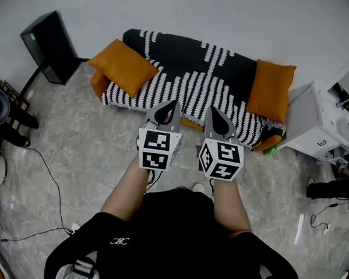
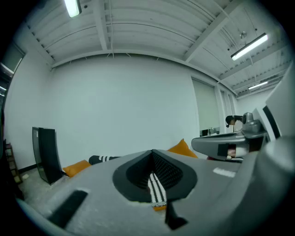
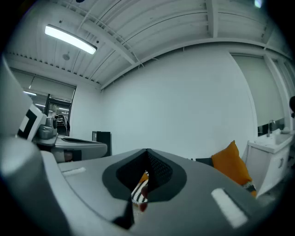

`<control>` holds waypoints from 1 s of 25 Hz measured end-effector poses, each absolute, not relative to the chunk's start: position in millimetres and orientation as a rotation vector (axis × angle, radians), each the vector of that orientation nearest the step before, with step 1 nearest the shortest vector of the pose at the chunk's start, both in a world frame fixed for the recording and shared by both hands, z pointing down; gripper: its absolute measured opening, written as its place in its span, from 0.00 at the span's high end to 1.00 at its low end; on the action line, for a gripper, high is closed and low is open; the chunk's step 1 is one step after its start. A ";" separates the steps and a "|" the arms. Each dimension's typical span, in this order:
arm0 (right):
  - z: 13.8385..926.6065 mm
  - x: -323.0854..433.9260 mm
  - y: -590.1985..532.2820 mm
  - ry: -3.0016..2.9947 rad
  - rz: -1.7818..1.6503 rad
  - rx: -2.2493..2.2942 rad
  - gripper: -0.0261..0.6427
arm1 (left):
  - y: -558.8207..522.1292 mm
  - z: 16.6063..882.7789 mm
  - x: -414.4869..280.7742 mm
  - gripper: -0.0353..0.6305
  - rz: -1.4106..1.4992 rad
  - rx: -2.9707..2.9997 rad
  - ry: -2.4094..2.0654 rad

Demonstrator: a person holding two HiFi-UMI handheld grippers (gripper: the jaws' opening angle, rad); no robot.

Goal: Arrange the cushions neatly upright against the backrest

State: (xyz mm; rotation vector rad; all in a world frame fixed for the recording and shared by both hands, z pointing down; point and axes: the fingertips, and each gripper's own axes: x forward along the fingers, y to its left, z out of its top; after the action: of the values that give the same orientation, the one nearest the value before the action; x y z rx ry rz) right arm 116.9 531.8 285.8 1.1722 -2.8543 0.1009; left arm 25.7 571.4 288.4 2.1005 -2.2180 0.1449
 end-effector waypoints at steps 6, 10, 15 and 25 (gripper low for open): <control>289.2 121.4 527.2 -2.871 0.134 1.173 0.95 | 566.9 298.5 24.6 0.94 0.158 2.073 -2.215; 291.2 125.4 521.9 -2.877 0.153 1.178 0.95 | 560.4 301.2 27.0 0.94 0.170 2.070 -2.210; 294.6 135.3 507.8 -2.864 0.148 1.195 0.95 | 543.8 302.9 35.6 0.94 0.187 2.078 -2.202; 295.9 198.2 428.1 -2.802 0.176 1.281 0.95 | 451.3 304.8 94.7 0.94 0.221 2.108 -2.135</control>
State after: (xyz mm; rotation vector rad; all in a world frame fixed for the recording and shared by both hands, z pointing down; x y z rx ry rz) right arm 198.2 428.1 295.9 1.2815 -2.8024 0.1760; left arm 94.7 451.3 304.8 2.1077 -2.1347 0.2212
